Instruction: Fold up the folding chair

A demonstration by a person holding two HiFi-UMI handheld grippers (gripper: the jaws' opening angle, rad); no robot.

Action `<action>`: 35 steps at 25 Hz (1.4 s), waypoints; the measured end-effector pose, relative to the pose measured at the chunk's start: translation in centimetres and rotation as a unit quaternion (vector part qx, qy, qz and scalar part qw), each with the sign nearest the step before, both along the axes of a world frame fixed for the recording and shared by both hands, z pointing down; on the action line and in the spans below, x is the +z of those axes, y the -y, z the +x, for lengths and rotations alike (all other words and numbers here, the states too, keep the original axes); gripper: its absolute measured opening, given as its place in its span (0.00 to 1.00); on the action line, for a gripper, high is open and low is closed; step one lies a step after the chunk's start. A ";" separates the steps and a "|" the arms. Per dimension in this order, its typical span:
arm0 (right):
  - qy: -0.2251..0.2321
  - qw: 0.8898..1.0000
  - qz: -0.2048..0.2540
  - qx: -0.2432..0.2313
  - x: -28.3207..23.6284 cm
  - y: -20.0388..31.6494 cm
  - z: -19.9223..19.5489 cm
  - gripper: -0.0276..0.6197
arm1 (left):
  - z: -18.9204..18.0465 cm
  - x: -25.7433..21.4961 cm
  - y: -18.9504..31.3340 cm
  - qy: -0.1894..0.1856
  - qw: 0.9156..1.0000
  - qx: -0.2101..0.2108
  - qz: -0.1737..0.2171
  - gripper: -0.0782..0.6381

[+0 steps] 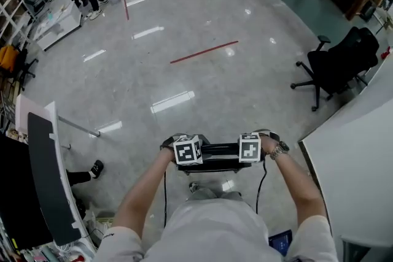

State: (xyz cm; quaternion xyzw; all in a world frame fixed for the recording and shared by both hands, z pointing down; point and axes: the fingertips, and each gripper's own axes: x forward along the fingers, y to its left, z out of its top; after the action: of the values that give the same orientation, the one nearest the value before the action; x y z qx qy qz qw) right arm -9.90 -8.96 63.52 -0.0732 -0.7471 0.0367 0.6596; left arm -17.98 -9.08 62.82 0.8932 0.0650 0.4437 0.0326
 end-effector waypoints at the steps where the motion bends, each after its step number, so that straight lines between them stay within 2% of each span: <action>1: 0.002 1.000 -0.002 0.006 0.2 -0.7 1.1 0.14 | 1.1 0.1 -0.6 0.005 1.000 0.005 0.000 0.22; 5: 0.020 1.000 -0.004 0.022 0.7 -2.7 4.8 0.14 | 4.8 0.5 -2.7 0.026 1.000 0.017 -0.001 0.22; 9: 0.040 0.999 0.001 0.025 0.6 -4.4 5.7 0.14 | 5.7 0.6 -4.3 0.036 0.999 0.023 -0.008 0.21; 14: 0.054 0.998 -0.002 0.017 0.3 -7.2 6.4 0.14 | 6.4 0.4 -7.4 0.047 0.999 0.011 -0.006 0.21; 20: 0.068 0.997 0.001 0.022 -0.5 -8.9 10.6 0.14 | 10.6 -0.7 -9.0 0.067 0.998 0.015 0.001 0.20; 27: 0.064 0.994 0.010 0.086 -0.6 -12.4 14.8 0.14 | 14.7 -0.4 -11.2 0.094 0.993 0.074 0.012 0.20; 32: 0.045 0.990 0.018 0.130 -1.7 -13.9 20.2 0.14 | 20.2 -1.2 -12.2 0.080 0.989 0.126 0.010 0.20; 35: 0.036 0.983 0.019 0.181 -1.9 -15.8 23.6 0.14 | 23.9 -1.2 -13.3 0.072 0.981 0.181 0.010 0.20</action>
State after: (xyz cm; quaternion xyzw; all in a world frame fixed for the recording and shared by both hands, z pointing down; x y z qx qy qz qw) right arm 13.67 6.86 61.58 0.0742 -0.7718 0.1384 0.6161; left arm 5.91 4.20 61.58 0.8325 0.2184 0.5064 -0.0527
